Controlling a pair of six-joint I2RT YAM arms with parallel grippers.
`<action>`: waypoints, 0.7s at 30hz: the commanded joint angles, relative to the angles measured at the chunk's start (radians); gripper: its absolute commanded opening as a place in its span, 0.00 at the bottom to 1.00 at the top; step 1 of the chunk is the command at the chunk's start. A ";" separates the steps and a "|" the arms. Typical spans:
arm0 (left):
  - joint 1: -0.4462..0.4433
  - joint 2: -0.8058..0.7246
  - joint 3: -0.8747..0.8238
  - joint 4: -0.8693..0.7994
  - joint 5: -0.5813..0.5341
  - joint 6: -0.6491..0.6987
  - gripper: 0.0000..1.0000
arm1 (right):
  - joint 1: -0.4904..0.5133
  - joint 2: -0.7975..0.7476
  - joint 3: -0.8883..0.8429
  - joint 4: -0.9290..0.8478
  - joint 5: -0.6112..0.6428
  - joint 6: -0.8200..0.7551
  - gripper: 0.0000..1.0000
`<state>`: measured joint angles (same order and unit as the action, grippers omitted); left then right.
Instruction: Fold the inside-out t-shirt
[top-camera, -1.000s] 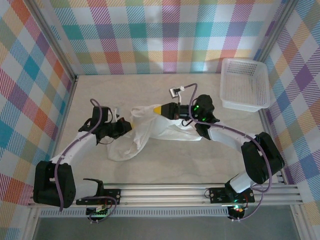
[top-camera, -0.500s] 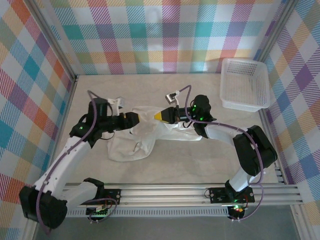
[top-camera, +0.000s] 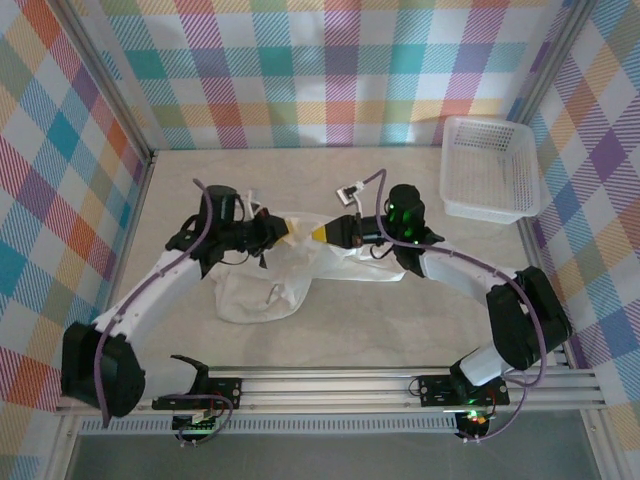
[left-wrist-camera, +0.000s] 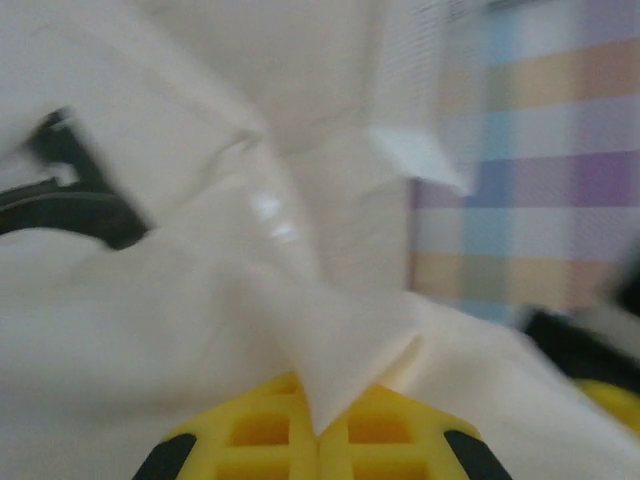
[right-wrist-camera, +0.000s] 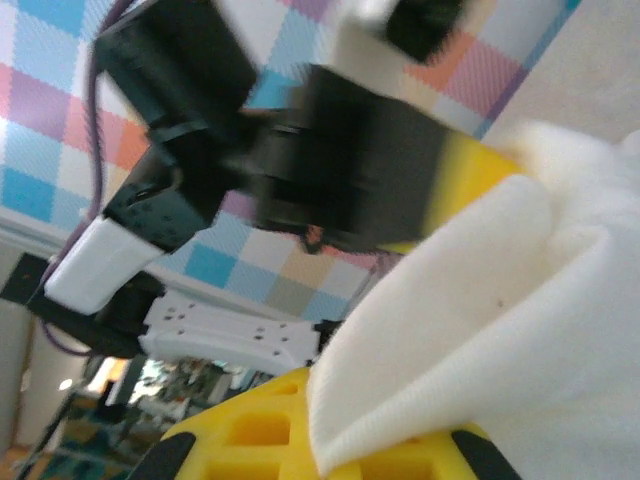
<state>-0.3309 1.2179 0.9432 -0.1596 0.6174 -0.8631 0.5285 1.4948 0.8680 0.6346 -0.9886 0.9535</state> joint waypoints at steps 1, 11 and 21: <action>0.019 -0.091 -0.018 0.406 0.108 -0.317 0.00 | -0.060 -0.032 -0.132 -0.020 0.097 -0.133 0.12; 0.016 -0.101 -0.049 0.466 0.211 -0.332 0.00 | -0.125 -0.159 -0.186 -0.244 0.208 -0.361 0.53; 0.009 -0.085 0.014 0.277 0.241 -0.182 0.00 | 0.030 -0.287 0.012 -0.419 0.459 -0.850 0.72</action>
<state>-0.3218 1.1301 0.9066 0.1539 0.8230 -1.1000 0.5411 1.1957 0.8265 0.2882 -0.6033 0.2878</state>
